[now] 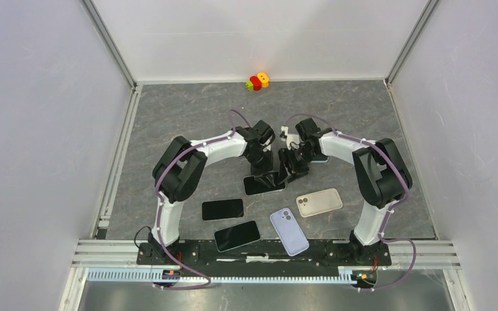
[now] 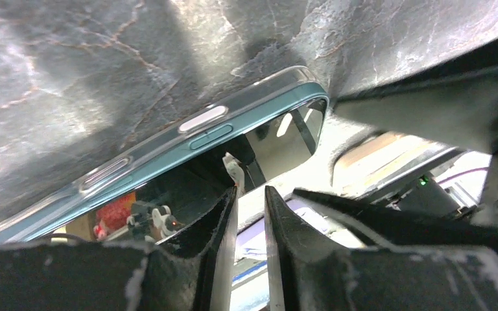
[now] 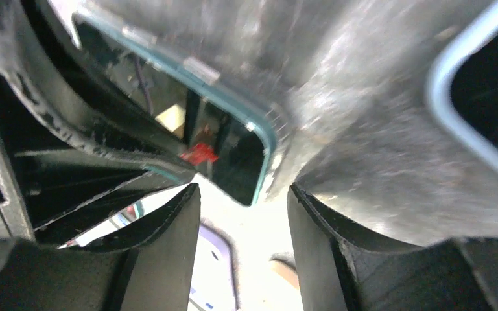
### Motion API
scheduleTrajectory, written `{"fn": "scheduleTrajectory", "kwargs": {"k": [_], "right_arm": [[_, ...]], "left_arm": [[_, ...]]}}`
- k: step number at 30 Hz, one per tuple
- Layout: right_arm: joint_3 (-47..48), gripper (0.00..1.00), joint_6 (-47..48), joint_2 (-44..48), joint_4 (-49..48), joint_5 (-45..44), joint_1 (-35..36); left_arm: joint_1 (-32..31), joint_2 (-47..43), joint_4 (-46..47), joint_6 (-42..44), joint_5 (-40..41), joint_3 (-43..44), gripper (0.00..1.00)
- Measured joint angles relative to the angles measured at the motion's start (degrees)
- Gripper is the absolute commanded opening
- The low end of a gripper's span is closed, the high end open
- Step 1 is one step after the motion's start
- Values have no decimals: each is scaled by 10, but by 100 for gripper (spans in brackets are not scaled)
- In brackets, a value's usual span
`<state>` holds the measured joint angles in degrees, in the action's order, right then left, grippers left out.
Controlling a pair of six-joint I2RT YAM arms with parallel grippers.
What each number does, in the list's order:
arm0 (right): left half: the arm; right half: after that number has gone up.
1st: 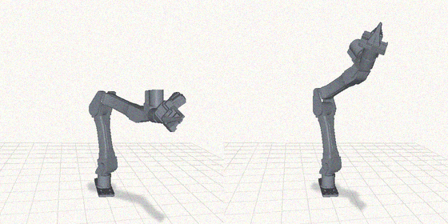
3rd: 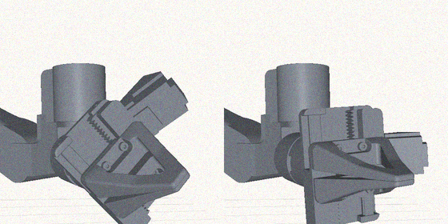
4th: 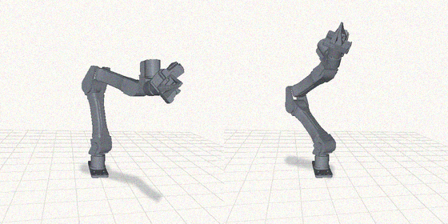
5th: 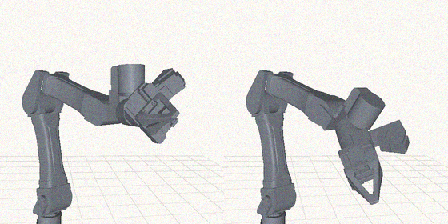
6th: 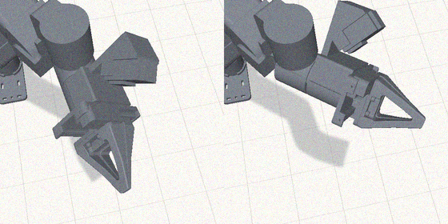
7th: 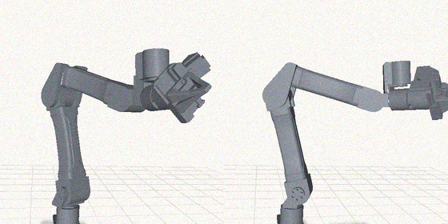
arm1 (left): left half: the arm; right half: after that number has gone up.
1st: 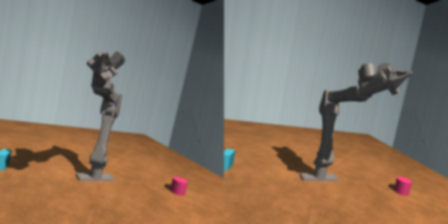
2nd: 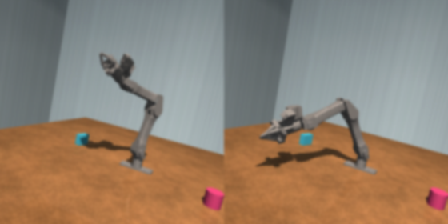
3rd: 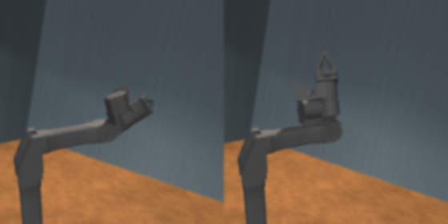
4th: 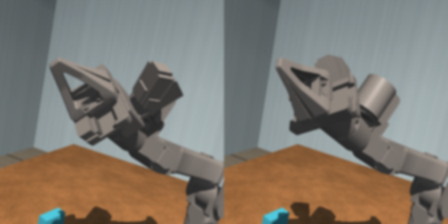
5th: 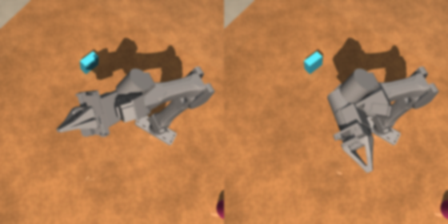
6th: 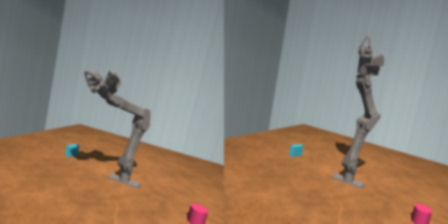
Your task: Put the phone into the phone case
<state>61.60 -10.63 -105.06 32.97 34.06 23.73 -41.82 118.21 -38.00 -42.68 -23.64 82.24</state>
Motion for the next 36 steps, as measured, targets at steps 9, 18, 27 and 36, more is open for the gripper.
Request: {"fn": "scheduleTrajectory", "kwargs": {"k": [9, 18, 27, 36], "right_arm": [[57, 45, 11, -35, -39, -50, -21], [66, 34, 15, -49, -43, -46, -20], [56, 27, 16, -47, -54, -37, -3], [23, 14, 19, -27, -83, -63, 7]], "left_arm": [[0, -4, -29, 16, 54, 21, 27], [2, 19, -61, 19, 71, 62, 22], [2, 41, -87, 19, 70, 91, 19], [6, 52, -99, 19, 60, 103, 12]]}}
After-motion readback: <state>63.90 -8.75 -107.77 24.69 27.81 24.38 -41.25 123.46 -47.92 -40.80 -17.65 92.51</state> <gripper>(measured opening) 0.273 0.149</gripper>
